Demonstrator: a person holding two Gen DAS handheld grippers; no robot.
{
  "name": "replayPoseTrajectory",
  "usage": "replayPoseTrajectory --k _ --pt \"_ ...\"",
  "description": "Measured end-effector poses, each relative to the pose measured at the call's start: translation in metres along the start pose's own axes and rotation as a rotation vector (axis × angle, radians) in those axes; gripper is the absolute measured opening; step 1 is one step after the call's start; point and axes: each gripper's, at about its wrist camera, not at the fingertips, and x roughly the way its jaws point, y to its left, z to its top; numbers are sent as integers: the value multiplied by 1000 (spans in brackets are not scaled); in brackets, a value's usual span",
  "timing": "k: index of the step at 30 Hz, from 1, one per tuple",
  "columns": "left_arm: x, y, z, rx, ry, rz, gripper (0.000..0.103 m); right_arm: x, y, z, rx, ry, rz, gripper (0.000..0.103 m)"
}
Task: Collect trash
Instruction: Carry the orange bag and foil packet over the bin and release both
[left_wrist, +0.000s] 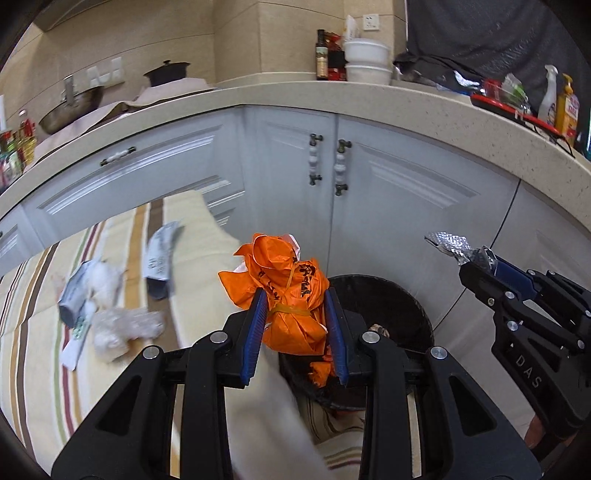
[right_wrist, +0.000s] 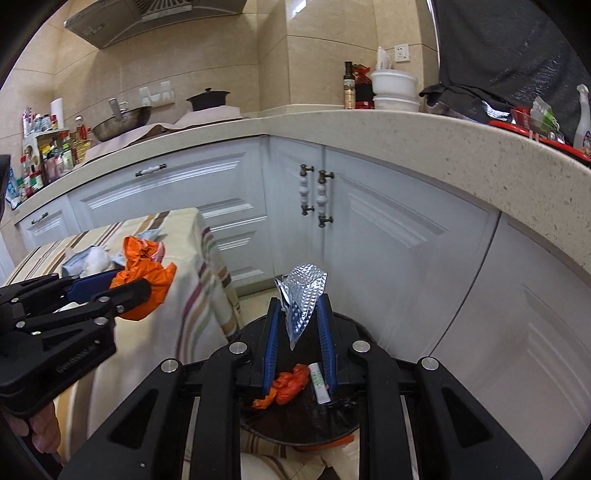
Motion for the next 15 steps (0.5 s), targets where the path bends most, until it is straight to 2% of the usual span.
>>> replayPoseTrajectory --k 1,2,3,4,6,15 --pt "8 -7 2 11 12 -6 31 5 -3 0 0 6 0 21" --pt "13 -10 4 17 23 -7 37 12 -6 0 3 16 -3 22" --pt "22 -15 6 20 38 -4 44 17 -10 0 8 22 -14 31" --pt "26 -17 6 19 46 -3 56 20 -12 -1 13 25 -24 46" --pt "33 -19 7 15 59 0 58 25 -17 -2 28 28 -46 54" --pt "25 8 4 -34 59 26 64 24 -15 -2 48 20 -40 64"
